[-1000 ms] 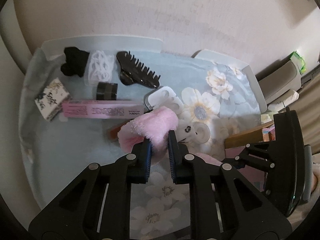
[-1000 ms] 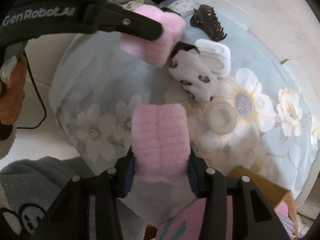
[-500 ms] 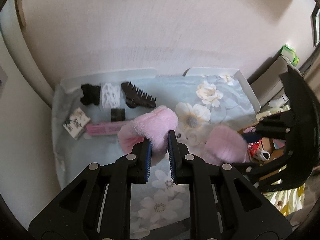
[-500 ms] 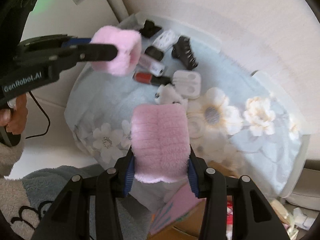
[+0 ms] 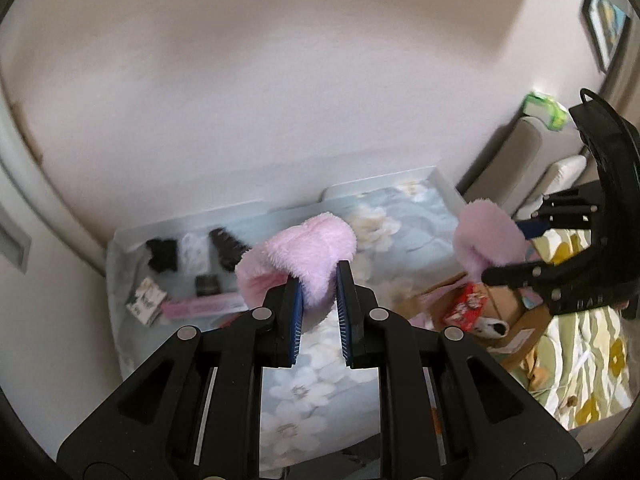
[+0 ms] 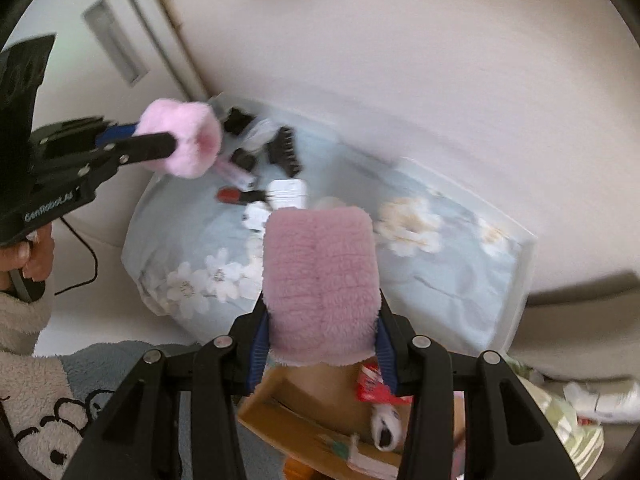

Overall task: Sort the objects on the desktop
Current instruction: 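Carry both pink hair ties into the cardboard box and release them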

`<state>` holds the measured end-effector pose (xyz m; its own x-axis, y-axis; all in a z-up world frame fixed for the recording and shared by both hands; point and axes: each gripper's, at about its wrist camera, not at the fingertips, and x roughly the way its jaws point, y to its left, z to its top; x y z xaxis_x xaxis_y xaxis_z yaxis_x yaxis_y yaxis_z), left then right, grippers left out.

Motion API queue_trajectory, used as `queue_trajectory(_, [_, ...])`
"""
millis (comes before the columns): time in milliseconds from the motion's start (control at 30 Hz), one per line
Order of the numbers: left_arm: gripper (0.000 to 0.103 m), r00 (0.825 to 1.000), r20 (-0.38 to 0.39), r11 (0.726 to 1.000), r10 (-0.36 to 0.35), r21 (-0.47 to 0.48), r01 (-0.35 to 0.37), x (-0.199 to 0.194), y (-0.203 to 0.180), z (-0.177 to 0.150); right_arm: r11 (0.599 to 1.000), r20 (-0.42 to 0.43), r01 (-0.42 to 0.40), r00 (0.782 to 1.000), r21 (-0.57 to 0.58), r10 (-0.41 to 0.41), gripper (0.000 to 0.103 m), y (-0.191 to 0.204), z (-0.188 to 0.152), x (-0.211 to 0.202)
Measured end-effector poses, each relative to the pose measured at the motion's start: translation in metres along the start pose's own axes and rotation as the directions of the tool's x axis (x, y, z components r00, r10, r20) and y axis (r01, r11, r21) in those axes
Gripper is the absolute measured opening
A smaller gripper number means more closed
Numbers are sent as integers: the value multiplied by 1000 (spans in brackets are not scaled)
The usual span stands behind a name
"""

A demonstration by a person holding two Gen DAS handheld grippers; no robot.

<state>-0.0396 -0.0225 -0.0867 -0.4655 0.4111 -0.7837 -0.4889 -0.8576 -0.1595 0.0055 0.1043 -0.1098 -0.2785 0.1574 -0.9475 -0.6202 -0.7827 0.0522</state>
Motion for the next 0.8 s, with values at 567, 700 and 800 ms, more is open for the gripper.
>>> queue_trajectory(567, [14,971,-164,947,-176,240,212,55,-183,-17,971,-61,75,996,227,-63,42,-97,-119,-24])
queue_trajectory(700, [14,950,-255,931,-182,264,250,80,-216,-39,960,-90,84,994,268,-62,42,-113,-145,-15])
queue_trajectory(800, [14,937,-305,922,-170,287,261,94,-230,-54,952,-121,83,991,295,-49,42,-123,-163,-5])
